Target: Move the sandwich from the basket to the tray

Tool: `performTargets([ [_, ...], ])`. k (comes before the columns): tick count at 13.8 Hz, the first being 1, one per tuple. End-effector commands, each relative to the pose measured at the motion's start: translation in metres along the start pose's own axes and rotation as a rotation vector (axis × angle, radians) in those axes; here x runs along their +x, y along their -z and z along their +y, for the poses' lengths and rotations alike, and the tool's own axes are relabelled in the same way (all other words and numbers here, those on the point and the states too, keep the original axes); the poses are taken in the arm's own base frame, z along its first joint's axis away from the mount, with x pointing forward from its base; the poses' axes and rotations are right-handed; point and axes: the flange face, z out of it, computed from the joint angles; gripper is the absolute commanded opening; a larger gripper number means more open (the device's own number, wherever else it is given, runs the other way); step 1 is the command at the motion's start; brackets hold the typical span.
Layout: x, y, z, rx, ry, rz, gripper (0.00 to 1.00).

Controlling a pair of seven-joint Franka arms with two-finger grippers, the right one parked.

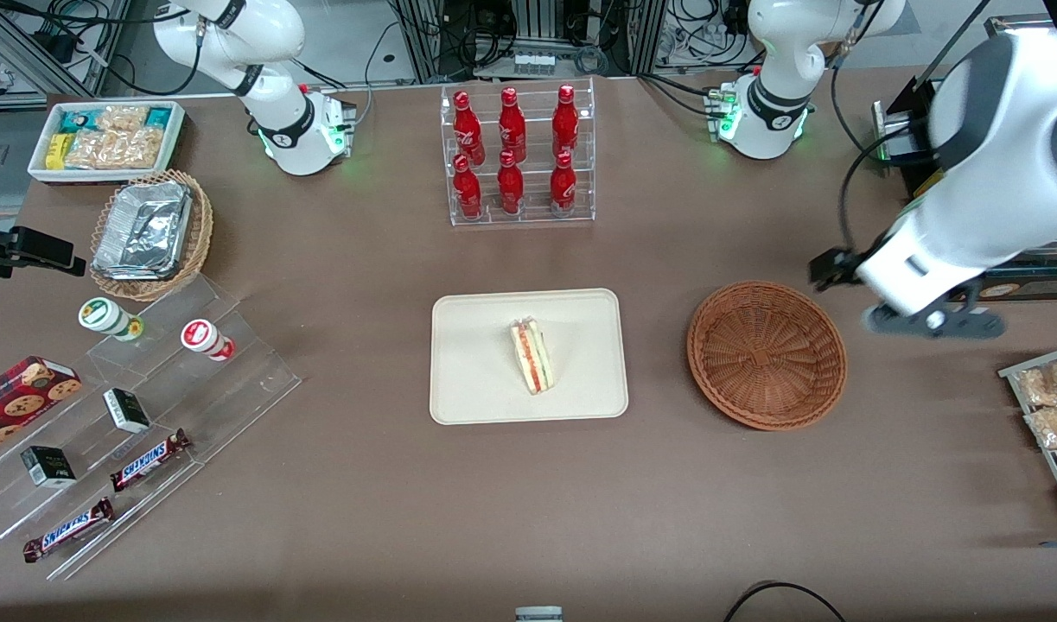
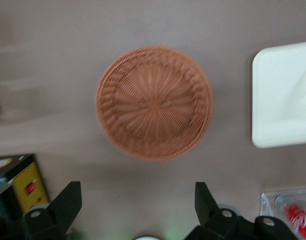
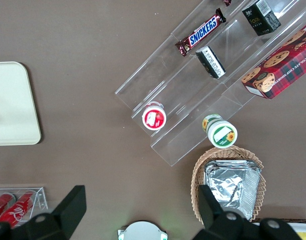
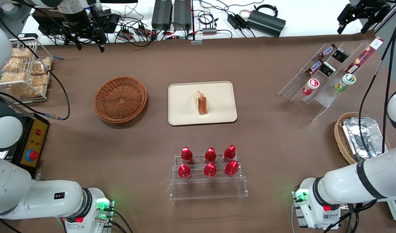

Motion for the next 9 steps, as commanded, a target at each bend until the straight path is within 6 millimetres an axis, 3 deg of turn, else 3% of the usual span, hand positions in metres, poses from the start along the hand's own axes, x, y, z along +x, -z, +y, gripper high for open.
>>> performTargets([
  [1, -0.029, 0.019, -0.032, -0.028, 0.029, 0.003, 1.00],
  [5, -0.054, 0.038, -0.059, -0.032, 0.084, -0.003, 1.00],
  [9, -0.058, 0.038, -0.067, -0.082, 0.101, -0.006, 1.00],
])
